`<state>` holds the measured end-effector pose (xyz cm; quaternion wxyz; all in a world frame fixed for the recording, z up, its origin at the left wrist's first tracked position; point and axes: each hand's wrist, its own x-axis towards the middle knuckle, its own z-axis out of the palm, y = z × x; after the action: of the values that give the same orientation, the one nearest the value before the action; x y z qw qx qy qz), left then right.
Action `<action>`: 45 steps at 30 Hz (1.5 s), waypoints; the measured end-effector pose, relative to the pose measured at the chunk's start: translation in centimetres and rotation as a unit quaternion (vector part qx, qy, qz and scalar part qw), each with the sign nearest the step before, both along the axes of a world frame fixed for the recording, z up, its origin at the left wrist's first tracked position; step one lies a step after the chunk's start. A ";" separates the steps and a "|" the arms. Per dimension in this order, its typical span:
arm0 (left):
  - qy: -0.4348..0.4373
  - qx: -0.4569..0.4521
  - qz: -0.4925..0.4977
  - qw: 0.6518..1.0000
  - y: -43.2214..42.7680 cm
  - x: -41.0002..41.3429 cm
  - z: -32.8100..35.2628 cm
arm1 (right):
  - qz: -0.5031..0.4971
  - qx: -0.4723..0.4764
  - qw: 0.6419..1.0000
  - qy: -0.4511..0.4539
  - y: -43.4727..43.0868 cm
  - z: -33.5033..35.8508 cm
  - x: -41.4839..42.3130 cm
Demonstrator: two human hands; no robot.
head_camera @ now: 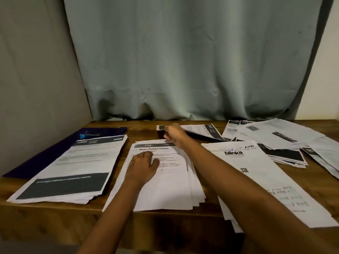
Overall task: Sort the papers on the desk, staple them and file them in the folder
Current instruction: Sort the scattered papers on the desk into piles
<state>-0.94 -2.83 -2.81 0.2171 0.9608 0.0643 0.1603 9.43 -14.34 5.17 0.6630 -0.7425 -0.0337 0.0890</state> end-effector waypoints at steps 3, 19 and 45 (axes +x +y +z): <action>-0.007 0.007 0.008 1.000 0.0 0.2 -0.1 | 0.062 -0.031 0.998 -0.012 1.0 0.0 0.4; -0.020 -0.008 0.001 1.000 0.0 0.1 -0.4 | 0.154 -0.597 0.774 -0.145 -13.0 -2.8 5.3; -0.053 -0.019 -0.095 0.994 -9.5 -0.8 5.8 | -0.229 -0.456 0.849 -0.137 -32.9 -2.9 2.8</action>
<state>-1.70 -12.35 3.00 0.2531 0.9482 -0.0358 0.1884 12.24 -47.19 2.24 0.2402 -0.9526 0.0912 -0.1627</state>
